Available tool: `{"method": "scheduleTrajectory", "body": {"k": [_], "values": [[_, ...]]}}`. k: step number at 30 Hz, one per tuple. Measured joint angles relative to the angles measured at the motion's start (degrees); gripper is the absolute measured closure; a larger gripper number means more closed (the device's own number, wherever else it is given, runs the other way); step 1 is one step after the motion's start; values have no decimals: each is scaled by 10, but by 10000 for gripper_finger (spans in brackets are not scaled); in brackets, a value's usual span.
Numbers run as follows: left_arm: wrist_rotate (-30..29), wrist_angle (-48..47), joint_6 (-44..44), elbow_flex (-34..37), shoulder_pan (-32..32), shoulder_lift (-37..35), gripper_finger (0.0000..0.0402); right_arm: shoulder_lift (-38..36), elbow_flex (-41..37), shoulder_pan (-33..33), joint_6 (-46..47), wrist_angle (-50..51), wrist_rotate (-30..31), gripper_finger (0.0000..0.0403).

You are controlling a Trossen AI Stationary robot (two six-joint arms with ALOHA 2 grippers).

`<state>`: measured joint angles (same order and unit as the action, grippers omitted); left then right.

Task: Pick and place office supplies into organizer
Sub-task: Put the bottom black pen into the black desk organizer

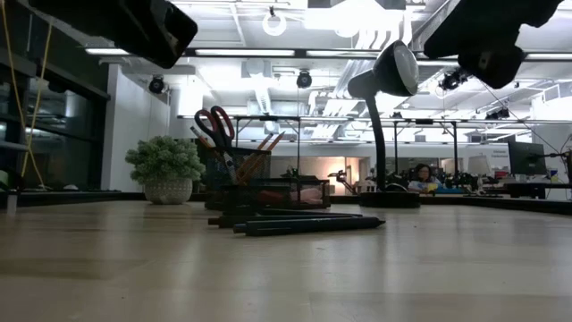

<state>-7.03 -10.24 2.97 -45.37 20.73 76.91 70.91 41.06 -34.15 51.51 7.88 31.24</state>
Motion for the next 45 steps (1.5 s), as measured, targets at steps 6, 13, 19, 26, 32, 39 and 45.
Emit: {"method": "scheduleTrajectory", "body": {"k": [6,13,19,26,32,39,45], "values": [[-3,-1,-1,-7,-1,18,291,0,0,-17,1,1,67,389],[-31,0,3,-7,-1,18,291,0,0,-15,-5,2,58,389],[-31,-3,2,-8,-1,24,291,0,0,-15,-29,2,27,388],[-31,3,1,-8,-1,32,291,33,0,-18,-54,-10,28,366],[-31,1,3,-8,-1,50,291,77,0,-16,-55,-22,30,329],[-32,13,3,-8,-1,66,291,90,0,-3,-53,-32,30,313],[-64,12,0,-8,-1,67,291,90,0,12,-84,-34,29,313]]}}
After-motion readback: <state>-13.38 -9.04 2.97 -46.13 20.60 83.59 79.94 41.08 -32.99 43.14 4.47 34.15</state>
